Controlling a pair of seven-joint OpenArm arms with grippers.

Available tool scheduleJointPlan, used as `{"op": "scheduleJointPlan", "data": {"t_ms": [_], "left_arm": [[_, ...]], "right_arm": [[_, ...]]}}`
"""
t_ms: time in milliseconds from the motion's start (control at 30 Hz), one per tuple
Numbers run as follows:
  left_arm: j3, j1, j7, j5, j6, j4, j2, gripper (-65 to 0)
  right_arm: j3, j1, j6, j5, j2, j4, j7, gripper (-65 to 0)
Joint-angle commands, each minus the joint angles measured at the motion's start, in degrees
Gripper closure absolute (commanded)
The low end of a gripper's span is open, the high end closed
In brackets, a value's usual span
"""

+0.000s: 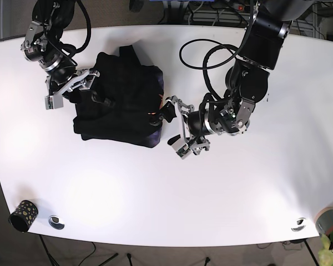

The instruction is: Fold the T-shirt properly

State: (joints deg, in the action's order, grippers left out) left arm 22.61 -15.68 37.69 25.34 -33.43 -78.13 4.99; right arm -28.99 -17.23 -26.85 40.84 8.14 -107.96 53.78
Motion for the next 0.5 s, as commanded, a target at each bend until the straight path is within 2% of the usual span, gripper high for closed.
{"op": "scheduleJointPlan", "data": {"t_ms": [0, 267, 467], "left_arm": [[0.03, -1.33, -1.52, 0.9, -0.37, -0.95, -0.91, -48.5], [0.73, -1.68, -3.27, 0.37, -0.37, -0.07, -6.88, -48.5], [5.21, -3.35, -4.24, -7.37, -0.37, 4.15, -11.37, -48.5]], "right_arm": [[-0.41, 0.75, -0.09, 1.14, 0.69, 1.98, -1.34, -48.4], [-4.28, 4.71, -0.09, 1.05, 1.75, 12.18, -1.43, -48.2], [-6.48, 2.33, -0.09, 1.49, 2.28, 10.25, 0.68, -48.2]]}}
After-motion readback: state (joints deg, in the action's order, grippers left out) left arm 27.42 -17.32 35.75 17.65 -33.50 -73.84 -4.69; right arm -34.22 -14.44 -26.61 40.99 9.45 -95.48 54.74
